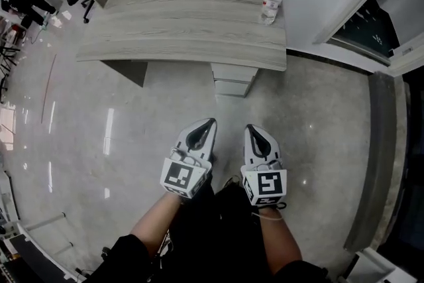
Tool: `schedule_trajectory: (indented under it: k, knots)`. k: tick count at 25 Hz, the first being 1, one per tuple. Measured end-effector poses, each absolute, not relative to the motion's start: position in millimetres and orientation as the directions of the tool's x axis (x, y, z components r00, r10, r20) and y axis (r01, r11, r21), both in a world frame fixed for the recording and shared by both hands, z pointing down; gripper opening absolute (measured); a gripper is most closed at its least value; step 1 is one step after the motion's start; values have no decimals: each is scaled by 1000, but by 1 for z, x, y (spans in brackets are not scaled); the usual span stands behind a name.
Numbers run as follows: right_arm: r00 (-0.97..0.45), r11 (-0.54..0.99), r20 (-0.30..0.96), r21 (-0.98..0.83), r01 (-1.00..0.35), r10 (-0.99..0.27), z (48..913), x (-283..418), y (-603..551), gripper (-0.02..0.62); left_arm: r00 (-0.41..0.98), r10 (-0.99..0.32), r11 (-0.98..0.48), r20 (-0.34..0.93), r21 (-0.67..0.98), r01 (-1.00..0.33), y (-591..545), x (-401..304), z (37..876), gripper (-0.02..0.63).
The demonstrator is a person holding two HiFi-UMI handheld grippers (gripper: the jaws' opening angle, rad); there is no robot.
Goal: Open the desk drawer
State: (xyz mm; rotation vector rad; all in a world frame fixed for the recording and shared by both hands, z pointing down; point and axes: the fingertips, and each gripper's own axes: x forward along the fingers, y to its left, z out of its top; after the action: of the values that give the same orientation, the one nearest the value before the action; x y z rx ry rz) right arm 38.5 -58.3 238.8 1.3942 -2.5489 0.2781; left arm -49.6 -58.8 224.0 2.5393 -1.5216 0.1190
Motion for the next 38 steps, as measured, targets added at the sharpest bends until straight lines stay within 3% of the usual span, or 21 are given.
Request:
schedule_trajectory:
  k: [21,29,38]
  knots:
    - [-554,547,134,-93,-832,-821,405,13,-153,5,546,-836,-545,48,35,-838,-166,-54,356,5]
    - [-587,584,-29,-149,-798,-809,463,-6,-182,5,567,-822,-569,47,-56,-820,-183,-68,412,5]
    - [-628,637,-128,-268,-723,-768,497,-23,-202,6,512,-858,-513,36,-80,-855,-174,-90,431,5]
